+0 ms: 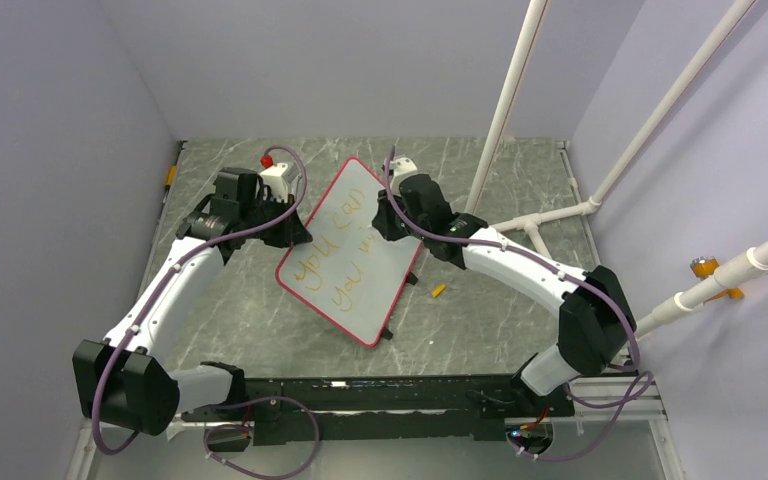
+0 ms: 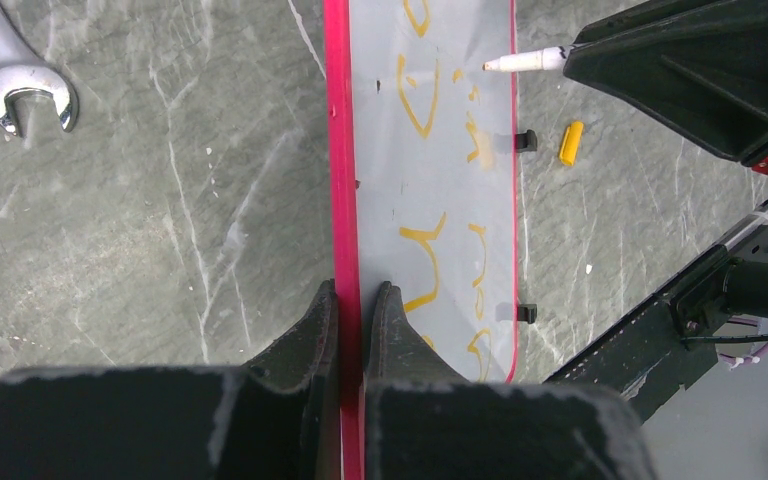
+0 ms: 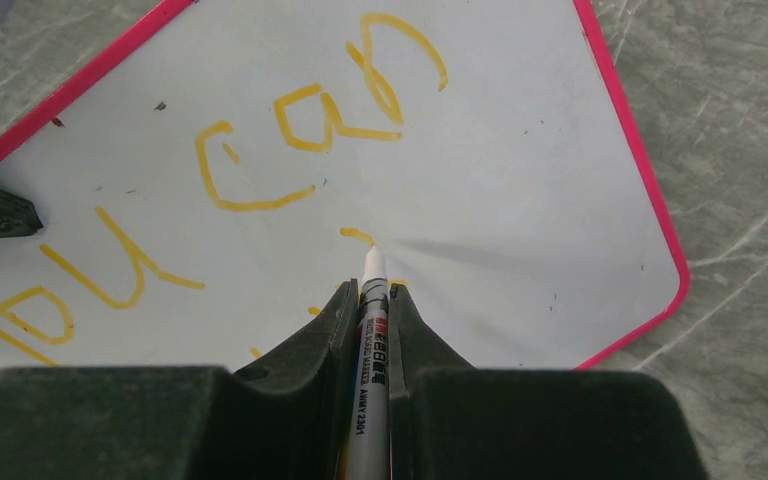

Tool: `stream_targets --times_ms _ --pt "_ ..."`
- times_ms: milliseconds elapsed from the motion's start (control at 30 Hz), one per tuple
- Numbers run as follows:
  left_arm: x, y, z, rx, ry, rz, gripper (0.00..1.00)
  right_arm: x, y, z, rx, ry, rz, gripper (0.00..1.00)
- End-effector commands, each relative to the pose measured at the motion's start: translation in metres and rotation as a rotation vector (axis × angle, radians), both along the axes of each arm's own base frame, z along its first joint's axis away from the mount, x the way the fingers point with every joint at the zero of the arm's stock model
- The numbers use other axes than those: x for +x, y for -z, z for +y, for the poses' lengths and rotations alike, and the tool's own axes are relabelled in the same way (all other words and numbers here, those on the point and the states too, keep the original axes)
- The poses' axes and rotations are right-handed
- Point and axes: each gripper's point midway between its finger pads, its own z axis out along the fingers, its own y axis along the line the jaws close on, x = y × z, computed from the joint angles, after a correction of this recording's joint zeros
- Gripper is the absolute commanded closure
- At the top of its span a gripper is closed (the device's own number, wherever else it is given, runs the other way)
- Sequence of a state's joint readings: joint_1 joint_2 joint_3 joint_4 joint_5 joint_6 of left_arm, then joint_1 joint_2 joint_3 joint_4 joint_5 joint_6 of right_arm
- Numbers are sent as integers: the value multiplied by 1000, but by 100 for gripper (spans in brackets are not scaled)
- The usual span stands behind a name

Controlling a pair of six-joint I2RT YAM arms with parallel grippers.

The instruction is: Write a sentence on the whiteboard

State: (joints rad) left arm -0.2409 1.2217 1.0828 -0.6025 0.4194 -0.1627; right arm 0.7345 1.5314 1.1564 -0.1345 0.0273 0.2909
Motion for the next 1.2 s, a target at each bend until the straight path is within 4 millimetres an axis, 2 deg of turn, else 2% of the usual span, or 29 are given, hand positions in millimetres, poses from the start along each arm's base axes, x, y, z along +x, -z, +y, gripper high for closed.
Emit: stream_targets --times_ms 0,567,833,1167 --pt "17 0 21 135 -30 -104 100 11 -38 -1 46 29 -79 100" --pt "17 0 21 137 -28 -106 100 35 -30 7 75 41 -32 100" --pt "17 1 20 136 -26 -102 100 32 -14 12 81 14 11 100" --pt "16 1 20 136 -26 -102 100 17 18 -1 46 20 55 100"
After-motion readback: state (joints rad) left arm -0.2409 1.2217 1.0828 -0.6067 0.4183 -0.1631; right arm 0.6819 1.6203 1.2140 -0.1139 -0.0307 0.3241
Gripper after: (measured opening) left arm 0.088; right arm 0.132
